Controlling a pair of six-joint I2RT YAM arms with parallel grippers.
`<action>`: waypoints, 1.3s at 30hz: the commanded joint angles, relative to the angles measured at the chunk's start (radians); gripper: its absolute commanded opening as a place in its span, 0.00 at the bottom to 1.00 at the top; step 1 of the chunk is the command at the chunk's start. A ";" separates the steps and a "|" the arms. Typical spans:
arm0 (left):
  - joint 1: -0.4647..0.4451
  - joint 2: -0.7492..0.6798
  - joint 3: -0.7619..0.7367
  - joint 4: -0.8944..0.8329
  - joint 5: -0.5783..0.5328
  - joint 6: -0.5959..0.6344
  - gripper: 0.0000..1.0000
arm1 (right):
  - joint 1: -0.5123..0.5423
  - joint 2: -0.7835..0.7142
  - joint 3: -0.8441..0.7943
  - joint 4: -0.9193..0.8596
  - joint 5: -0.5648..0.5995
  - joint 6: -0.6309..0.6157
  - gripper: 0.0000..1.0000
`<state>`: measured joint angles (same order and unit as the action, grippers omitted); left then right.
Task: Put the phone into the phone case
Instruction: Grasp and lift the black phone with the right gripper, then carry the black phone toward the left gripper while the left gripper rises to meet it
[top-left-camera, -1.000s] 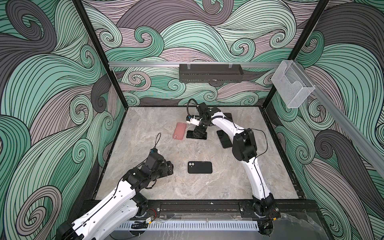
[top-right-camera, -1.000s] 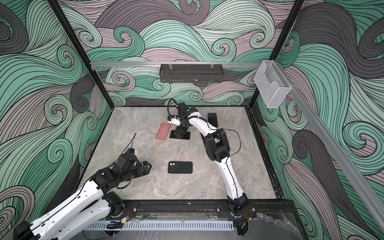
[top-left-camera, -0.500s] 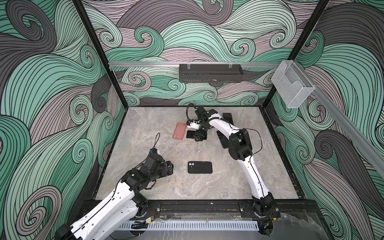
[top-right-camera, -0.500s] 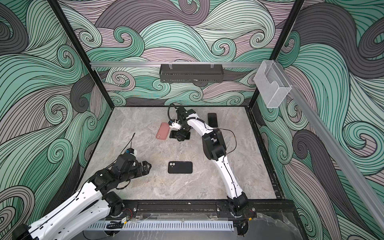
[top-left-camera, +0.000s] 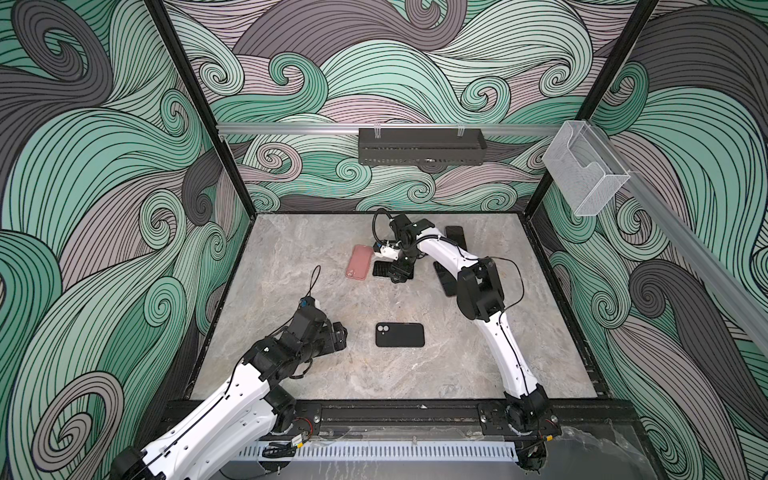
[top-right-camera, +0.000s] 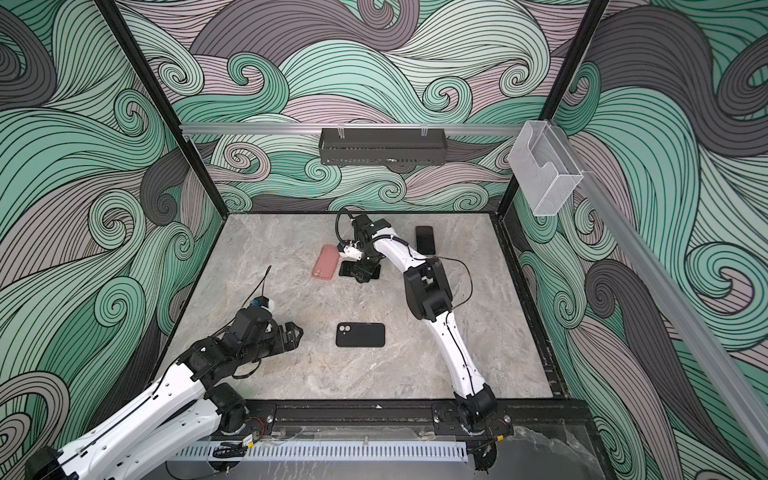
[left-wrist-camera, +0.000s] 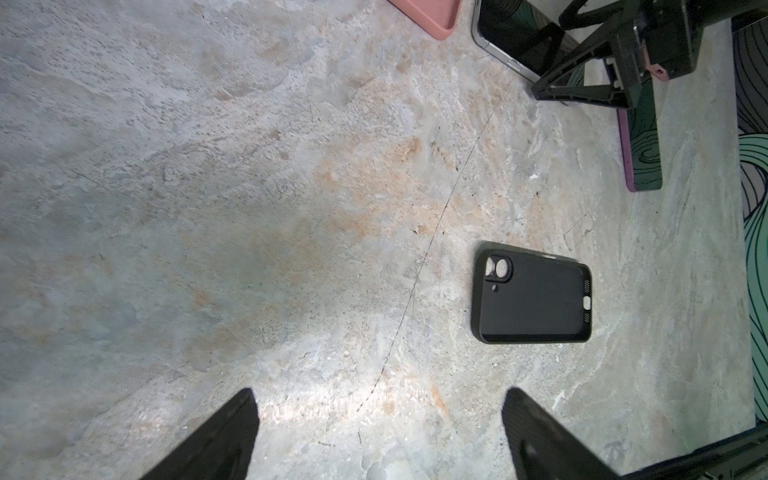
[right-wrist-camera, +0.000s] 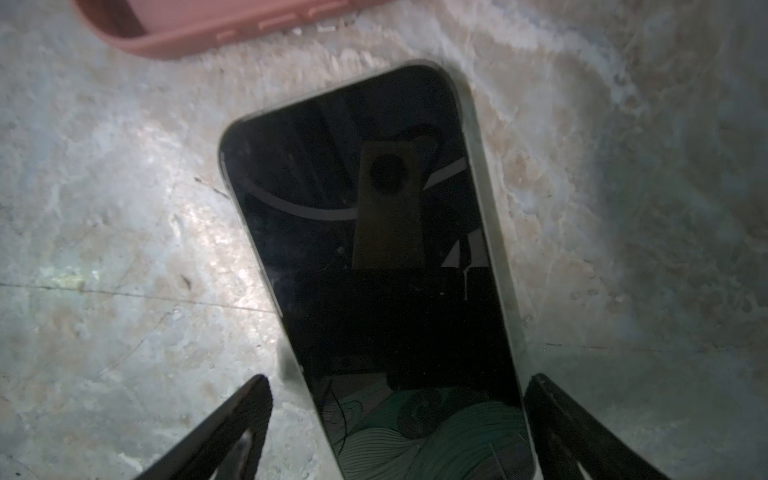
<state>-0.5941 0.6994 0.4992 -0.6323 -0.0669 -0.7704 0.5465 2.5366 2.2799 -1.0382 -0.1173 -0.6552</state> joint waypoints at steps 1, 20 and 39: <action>0.005 0.010 0.012 0.001 0.004 0.017 0.94 | 0.018 0.016 -0.034 -0.037 0.019 -0.024 0.94; 0.005 0.013 0.024 -0.011 0.005 0.033 0.94 | 0.039 0.054 0.016 -0.062 0.046 0.033 0.89; 0.005 0.050 0.039 0.020 0.022 0.032 0.92 | 0.039 0.046 -0.003 -0.119 0.031 0.186 0.48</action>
<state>-0.5941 0.7444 0.5064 -0.6258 -0.0559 -0.7471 0.5797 2.5534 2.3020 -1.0916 -0.0750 -0.5098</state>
